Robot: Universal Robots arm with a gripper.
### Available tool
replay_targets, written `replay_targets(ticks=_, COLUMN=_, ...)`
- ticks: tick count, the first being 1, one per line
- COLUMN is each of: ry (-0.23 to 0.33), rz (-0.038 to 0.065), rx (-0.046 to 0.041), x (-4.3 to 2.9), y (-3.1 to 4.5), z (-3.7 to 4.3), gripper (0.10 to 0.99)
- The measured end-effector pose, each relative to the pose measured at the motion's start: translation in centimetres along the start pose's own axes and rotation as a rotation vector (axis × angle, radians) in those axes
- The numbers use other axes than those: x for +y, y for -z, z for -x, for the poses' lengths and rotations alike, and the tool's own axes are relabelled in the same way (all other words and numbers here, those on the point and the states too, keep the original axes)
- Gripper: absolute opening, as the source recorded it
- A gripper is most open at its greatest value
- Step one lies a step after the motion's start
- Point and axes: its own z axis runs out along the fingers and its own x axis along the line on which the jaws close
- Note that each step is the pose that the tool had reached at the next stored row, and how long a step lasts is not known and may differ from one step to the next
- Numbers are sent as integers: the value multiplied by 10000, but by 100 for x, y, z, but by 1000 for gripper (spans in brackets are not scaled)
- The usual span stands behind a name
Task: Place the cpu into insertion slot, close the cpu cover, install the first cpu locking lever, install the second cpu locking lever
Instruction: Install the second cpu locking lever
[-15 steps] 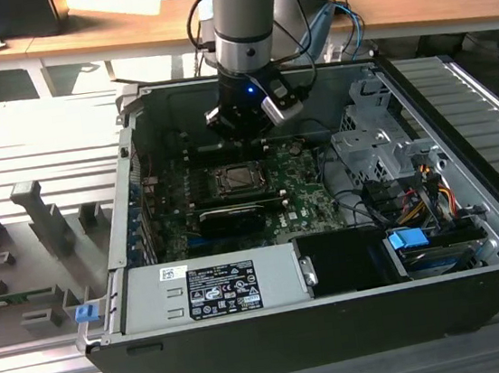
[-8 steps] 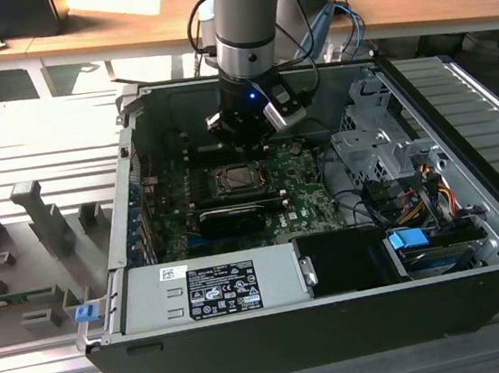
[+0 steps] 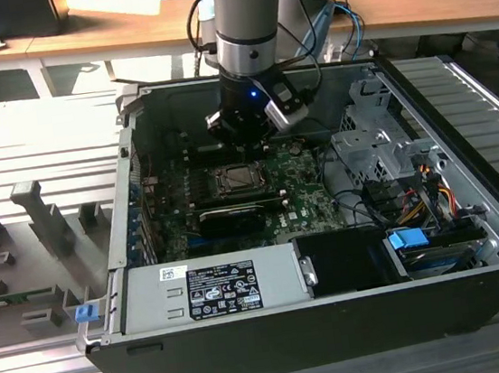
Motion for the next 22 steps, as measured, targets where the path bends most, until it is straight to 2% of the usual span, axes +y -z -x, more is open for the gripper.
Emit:
replay_targets(ticks=3, ry=-2, rz=-3, rx=2, x=-40, y=3, z=-3, gripper=106)
replay_targets(ticks=5, ry=-2, rz=-1, rx=1, x=-113, y=8, z=-8, gripper=106)
replay_targets(ticks=9, ry=-2, rz=15, rx=4, x=-207, y=14, z=-14, gripper=106)
replay_targets(ticks=10, ry=-2, rz=62, rx=1, x=-310, y=21, z=-20, gripper=106)
replay_targets(ticks=11, ry=-2, rz=72, rx=2, x=-370, y=25, z=-23, gripper=106)
replay_targets(ticks=12, ry=-2, rz=81, rx=1, x=-419, y=28, z=-26, gripper=106)
replay_targets(ticks=14, ry=10, rz=85, rx=1, x=-472, y=31, z=-30, gripper=106)
replay_targets(ticks=17, ry=98, rz=87, rx=6, x=-492, y=29, z=-36, gripper=106)
replay_targets(ticks=22, ry=293, rz=88, rx=21, x=-498, y=13, z=-221, gripper=106)
